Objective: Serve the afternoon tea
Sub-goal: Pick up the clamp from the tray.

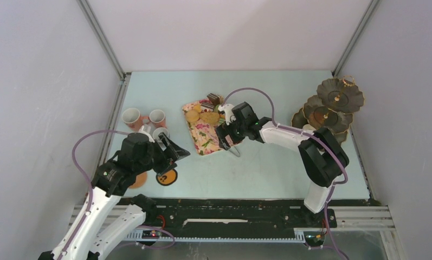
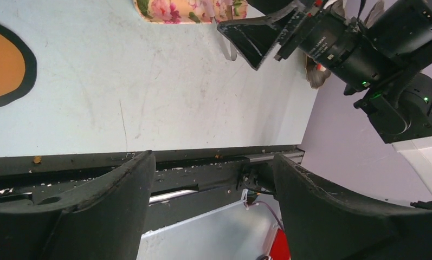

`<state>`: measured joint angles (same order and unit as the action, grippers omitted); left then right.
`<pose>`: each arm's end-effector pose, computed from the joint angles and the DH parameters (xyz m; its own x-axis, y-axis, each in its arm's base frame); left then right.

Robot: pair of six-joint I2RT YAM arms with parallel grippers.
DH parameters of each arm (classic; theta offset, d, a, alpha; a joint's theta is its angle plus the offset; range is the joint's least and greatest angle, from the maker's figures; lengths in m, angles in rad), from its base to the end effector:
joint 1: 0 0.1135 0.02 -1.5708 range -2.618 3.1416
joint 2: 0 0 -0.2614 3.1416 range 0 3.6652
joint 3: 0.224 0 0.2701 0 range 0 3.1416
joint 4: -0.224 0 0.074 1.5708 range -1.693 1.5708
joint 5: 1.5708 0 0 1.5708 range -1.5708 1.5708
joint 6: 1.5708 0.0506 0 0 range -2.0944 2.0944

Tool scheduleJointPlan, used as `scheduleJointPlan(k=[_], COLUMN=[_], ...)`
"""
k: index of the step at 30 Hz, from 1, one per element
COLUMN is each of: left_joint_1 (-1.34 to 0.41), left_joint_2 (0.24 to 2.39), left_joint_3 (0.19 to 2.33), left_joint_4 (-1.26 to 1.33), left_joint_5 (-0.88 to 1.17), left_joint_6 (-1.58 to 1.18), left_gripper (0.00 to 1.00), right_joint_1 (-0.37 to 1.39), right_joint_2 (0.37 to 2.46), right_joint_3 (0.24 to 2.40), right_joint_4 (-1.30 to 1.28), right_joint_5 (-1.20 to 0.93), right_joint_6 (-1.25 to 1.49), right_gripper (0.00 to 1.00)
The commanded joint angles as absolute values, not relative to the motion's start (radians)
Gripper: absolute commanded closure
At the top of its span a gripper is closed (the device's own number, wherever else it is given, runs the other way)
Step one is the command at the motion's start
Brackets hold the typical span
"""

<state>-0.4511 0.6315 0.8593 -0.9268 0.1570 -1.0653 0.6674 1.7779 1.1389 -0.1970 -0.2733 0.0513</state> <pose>0.1288 -0.0712 0.3060 -0.7514 -0.5962 -0.2827 -0.2460 0.6506 -0.7185 0.3082 0.2603 0.1694 -0.6199 -0.4256 -0.6593 -0.7072 0.6670 0.2344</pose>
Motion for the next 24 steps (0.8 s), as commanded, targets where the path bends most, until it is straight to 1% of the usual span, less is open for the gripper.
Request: scheduleJointPlan(k=[1,5,7,8,9,14,16,24], left_joint_1=[-0.445,-0.445,-0.445,-0.445,-0.445,-0.445,-0.445,-0.445], left_joint_2=[0.622,0.611,0.608,0.608,0.607,0.612,0.616,0.606], left_joint_3=[0.891,0.892,0.89,0.887,0.883,0.875,0.883,0.882], left_joint_4=[-0.947,-0.952,-0.955,-0.955,-0.953,-0.928,-0.931,-0.939], left_joint_5=[0.155,0.153,0.153,0.156,0.157,0.171,0.17,0.172], left_joint_6=[-1.059,-1.065,-1.064,-1.064,-1.067,-1.075,-1.072,-1.069], left_gripper=[0.17,0.17,0.17,0.17,0.17,0.17,0.17,0.17], right_joint_1=[0.721,0.727,0.726,0.725,0.725,0.752,0.76,0.764], right_joint_2=[1.815,1.854,1.86,1.864,1.871,1.909,1.918,1.931], right_joint_3=[1.174,1.176,1.176,1.177,1.179,1.193,1.2,1.259], right_joint_4=[-0.123,-0.128,-0.134,-0.135,-0.137,-0.149,-0.148,-0.178], right_joint_5=[-0.061,0.025,0.029,0.015,0.011,0.032,0.044,-0.024], right_joint_6=[0.024,0.032,0.046,0.048,0.049,0.057,0.063,0.111], right_gripper=[0.01,0.1,0.17,0.22,0.25,0.29,0.32,0.54])
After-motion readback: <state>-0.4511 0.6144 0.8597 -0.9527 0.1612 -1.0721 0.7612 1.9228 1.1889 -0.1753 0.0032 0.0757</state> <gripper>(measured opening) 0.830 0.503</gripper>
